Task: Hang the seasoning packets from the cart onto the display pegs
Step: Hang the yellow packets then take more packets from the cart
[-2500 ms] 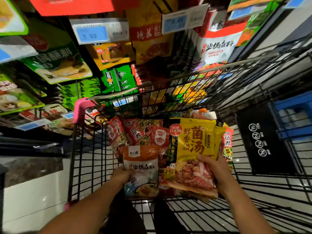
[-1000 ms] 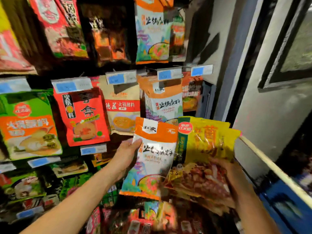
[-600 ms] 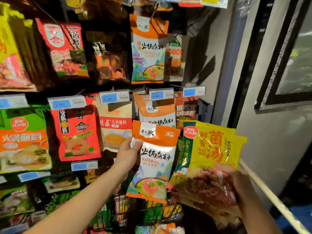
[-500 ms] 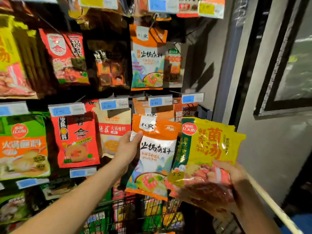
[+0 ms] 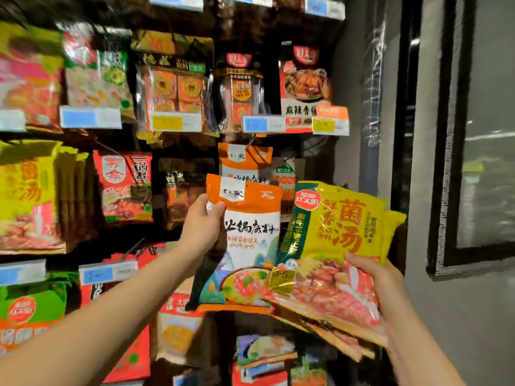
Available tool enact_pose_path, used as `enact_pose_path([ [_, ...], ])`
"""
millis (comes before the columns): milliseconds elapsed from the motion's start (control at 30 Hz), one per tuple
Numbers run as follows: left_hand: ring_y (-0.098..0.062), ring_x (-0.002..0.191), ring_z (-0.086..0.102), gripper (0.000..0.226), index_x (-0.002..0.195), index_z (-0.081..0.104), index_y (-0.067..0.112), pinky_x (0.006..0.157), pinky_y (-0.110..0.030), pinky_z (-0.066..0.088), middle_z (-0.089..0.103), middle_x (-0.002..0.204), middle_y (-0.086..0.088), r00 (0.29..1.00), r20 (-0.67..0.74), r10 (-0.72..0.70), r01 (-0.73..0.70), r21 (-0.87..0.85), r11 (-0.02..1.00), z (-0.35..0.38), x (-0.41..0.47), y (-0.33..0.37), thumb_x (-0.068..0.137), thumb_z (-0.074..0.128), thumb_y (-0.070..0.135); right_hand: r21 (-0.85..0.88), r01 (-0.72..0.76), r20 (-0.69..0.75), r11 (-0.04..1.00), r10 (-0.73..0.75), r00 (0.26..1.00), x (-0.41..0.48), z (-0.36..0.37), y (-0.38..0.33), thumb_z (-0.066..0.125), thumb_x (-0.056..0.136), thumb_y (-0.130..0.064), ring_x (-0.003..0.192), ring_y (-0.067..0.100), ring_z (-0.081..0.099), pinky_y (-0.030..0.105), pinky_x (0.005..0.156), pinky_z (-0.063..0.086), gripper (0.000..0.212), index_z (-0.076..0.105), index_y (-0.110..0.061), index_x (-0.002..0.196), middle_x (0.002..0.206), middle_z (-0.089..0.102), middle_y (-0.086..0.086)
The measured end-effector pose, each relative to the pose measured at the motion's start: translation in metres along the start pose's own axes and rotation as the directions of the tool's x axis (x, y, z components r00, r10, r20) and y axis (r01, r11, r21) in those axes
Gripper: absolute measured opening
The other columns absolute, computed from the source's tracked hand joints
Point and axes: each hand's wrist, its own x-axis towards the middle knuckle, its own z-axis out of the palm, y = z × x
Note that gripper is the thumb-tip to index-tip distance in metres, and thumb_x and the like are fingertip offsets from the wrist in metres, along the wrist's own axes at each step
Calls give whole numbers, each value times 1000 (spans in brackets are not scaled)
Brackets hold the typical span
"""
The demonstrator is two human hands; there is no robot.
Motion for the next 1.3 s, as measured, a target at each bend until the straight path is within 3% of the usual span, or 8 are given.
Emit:
enact_pose_path([
  [67,-18,111,63,15,117,62,22,81,-29,46,68,114,6,999,-30,17,-18,-13,1000,7,18,17,106,52,25,32,14,-11,999,-14,1000,10,5,-12,77,76,-8,85,35,75,52,89,60,45,70,-8,121,105,77,20],
  [200,-16,112,52,22,127,55,14,87,-29,36,55,115,8,995,-92,22,-27,-54,998,21,48,48,107,49,23,57,56,-17,997,-55,998,22,13,-30,77,79,-6,96,41,74,62,97,54,47,70,-10,124,108,77,19],
  [433,-16,66,48,19,89,57,16,58,-30,36,57,75,-3,994,-78,-79,69,-121,990,42,79,72,106,50,21,57,80,5,995,-80,997,25,19,-50,75,82,-6,88,36,77,45,81,59,41,70,-14,122,103,79,14],
  [600,-27,110,64,44,140,53,12,87,-40,51,66,128,-10,985,-83,-154,144,-115,983,44,97,73,103,53,35,55,80,21,995,-81,996,27,14,-54,74,85,-7,84,33,78,38,73,58,40,69,-14,124,100,79,12],
  [867,-15,78,57,12,102,59,15,61,-27,40,64,88,0,976,-84,-201,185,-167,969,50,108,73,107,50,21,60,67,6,996,-68,998,33,11,-53,75,84,-7,91,39,76,50,86,59,41,69,-14,124,103,79,14],
  [1067,-19,64,34,35,74,40,16,58,-32,26,39,68,-4,966,-110,-235,224,-103,969,50,122,65,107,49,19,52,57,13,997,-57,998,36,10,-51,76,83,-9,91,38,76,50,86,59,40,69,-16,122,102,79,13],
  [1233,-17,64,38,24,87,53,9,57,-32,29,49,80,-6,958,-118,-262,276,119,954,43,127,52,107,47,21,53,66,11,996,-67,998,33,18,-46,75,83,-3,93,39,76,55,92,58,39,69,-15,120,104,78,14],
  [1300,-22,75,50,25,119,54,-2,62,-33,39,55,97,-12,956,-175,-237,271,211,939,39,121,47,102,50,16,46,64,16,997,-65,998,30,22,-40,75,83,-3,95,39,75,58,94,57,39,69,-16,120,105,78,13],
])
